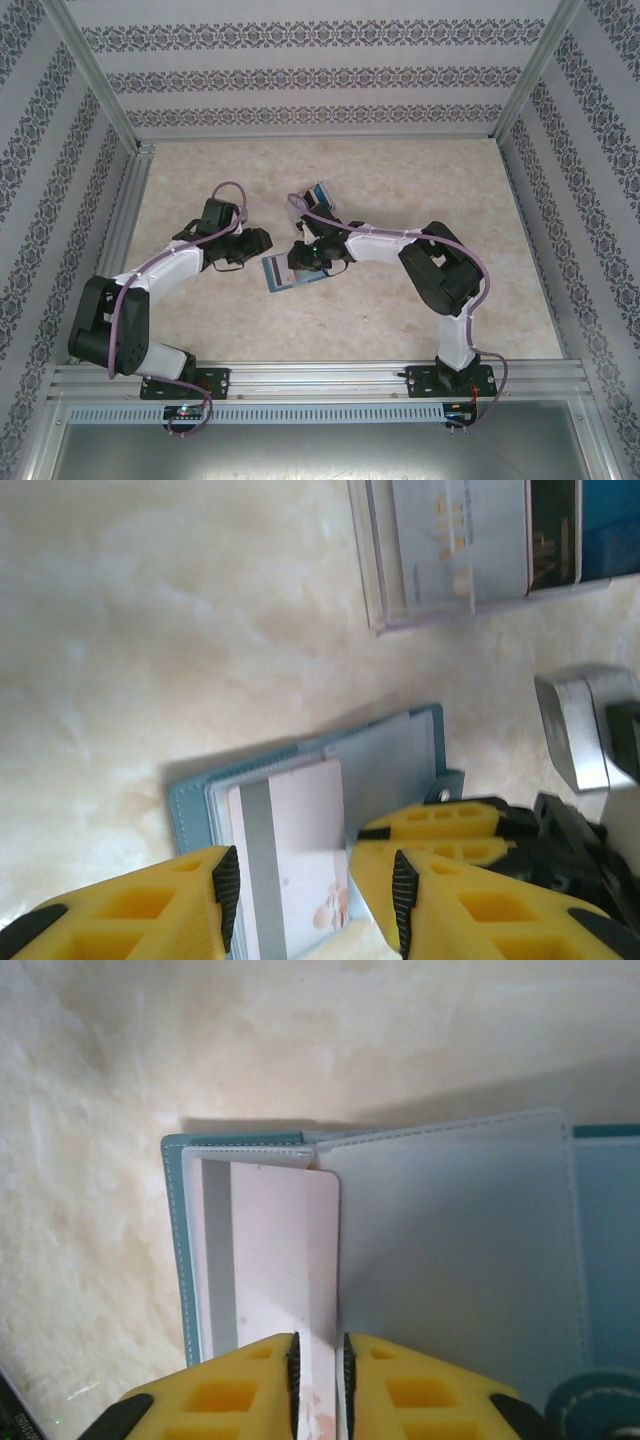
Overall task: Put the credit cards into the card holder
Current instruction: Insert the credit card into the card slot, then rotate the card holder at the center of the table.
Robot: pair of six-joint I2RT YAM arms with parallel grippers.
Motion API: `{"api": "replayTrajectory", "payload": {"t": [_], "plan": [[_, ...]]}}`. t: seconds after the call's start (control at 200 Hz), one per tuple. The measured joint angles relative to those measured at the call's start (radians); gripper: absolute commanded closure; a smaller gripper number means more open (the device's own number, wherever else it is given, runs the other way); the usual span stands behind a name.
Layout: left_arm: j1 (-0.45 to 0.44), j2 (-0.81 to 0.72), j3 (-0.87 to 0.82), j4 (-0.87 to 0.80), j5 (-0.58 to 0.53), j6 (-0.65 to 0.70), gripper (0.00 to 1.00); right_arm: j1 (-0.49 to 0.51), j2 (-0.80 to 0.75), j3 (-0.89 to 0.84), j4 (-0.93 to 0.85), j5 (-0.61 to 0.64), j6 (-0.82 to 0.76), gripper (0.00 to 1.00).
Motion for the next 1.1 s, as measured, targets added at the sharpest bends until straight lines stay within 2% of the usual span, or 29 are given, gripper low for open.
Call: {"api": "replayTrajectory", "payload": {"t": [0.31, 0.51, 0.709, 0.909, 1.099], "plan": [[0.021, 0.200, 0.200, -0.015, -0.018, 0.027, 0.53, 0.000, -0.149, -0.092, -0.014, 0.011, -0.004, 0.69], [0.022, 0.391, 0.346, -0.014, -0.002, 0.043, 0.54, 0.000, -0.286, -0.238, -0.019, 0.044, 0.004, 0.70], [0.027, 0.496, 0.413, -0.008, 0.007, 0.045, 0.56, -0.002, -0.353, -0.363, -0.016, 0.074, 0.031, 0.73], [0.027, 0.545, 0.424, 0.015, 0.048, 0.045, 0.57, -0.002, -0.323, -0.389, 0.003, 0.091, 0.038, 0.73], [0.027, 0.461, 0.286, 0.057, 0.072, 0.045, 0.57, -0.022, -0.237, -0.328, -0.008, 0.087, 0.036, 0.74]]}}
